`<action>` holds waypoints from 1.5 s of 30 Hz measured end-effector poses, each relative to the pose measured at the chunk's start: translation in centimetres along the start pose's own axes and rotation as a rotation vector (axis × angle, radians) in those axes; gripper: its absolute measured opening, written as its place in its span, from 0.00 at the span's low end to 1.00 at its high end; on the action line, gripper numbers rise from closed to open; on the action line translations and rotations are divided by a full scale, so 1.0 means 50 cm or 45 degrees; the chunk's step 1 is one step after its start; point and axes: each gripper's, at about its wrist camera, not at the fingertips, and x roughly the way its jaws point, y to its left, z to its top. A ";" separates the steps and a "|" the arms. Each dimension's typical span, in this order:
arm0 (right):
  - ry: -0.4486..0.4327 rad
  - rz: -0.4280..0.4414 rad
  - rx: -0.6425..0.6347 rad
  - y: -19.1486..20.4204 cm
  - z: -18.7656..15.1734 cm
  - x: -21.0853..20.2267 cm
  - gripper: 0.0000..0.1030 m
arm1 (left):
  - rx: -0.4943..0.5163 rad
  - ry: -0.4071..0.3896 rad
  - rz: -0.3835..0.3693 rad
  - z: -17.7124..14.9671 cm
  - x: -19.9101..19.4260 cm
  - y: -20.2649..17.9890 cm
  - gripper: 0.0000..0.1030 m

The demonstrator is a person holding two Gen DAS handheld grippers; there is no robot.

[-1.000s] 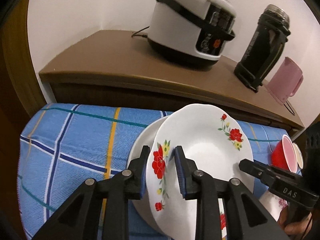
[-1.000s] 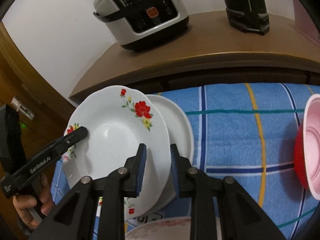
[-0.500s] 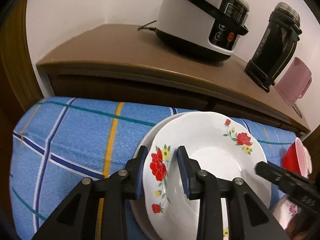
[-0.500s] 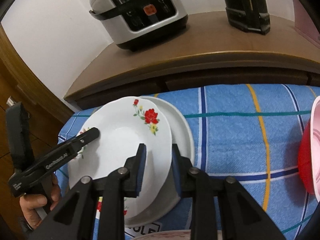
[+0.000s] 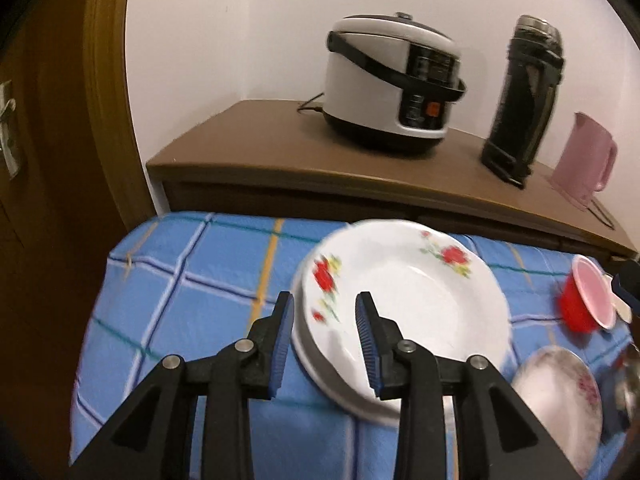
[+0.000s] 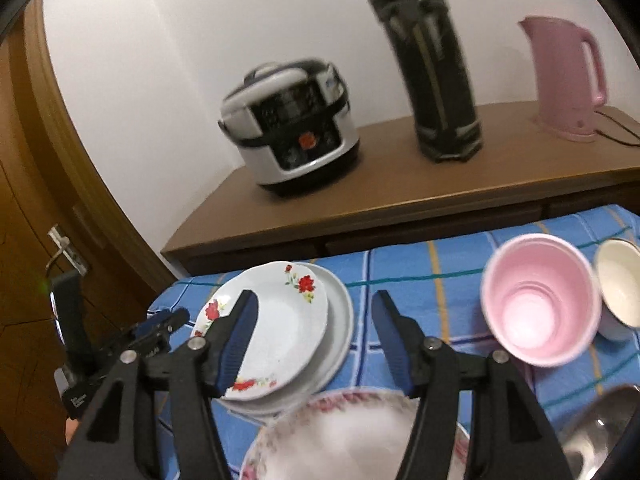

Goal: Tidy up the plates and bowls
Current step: 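Open the right tool and withdraw from the stacked plates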

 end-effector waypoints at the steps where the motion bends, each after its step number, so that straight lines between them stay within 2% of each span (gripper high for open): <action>1: -0.021 -0.008 -0.003 -0.003 -0.007 -0.019 0.59 | -0.002 -0.002 -0.010 -0.004 -0.009 -0.009 0.34; 7: -0.063 -0.012 0.006 -0.025 -0.047 -0.079 0.60 | -0.015 0.000 -0.053 -0.045 -0.062 -0.041 0.34; 17: -0.077 -0.015 -0.009 -0.043 -0.103 -0.140 0.60 | 0.001 0.043 -0.080 -0.113 -0.093 -0.079 0.34; 25: -0.073 -0.023 0.015 -0.067 -0.161 -0.186 0.60 | -0.016 0.059 -0.131 -0.129 -0.112 -0.095 0.34; 29: -0.040 -0.035 0.032 -0.076 -0.184 -0.193 0.66 | -0.015 0.085 -0.163 -0.139 -0.112 -0.108 0.34; 34: -0.037 -0.058 0.015 -0.082 -0.213 -0.209 0.66 | -0.001 0.104 -0.157 -0.149 -0.109 -0.120 0.34; 40: 0.040 -0.051 0.050 -0.107 -0.241 -0.202 0.66 | 0.012 0.121 -0.161 -0.155 -0.106 -0.128 0.34; 45: 0.083 -0.038 0.056 -0.112 -0.247 -0.191 0.56 | 0.014 0.127 -0.161 -0.154 -0.103 -0.130 0.34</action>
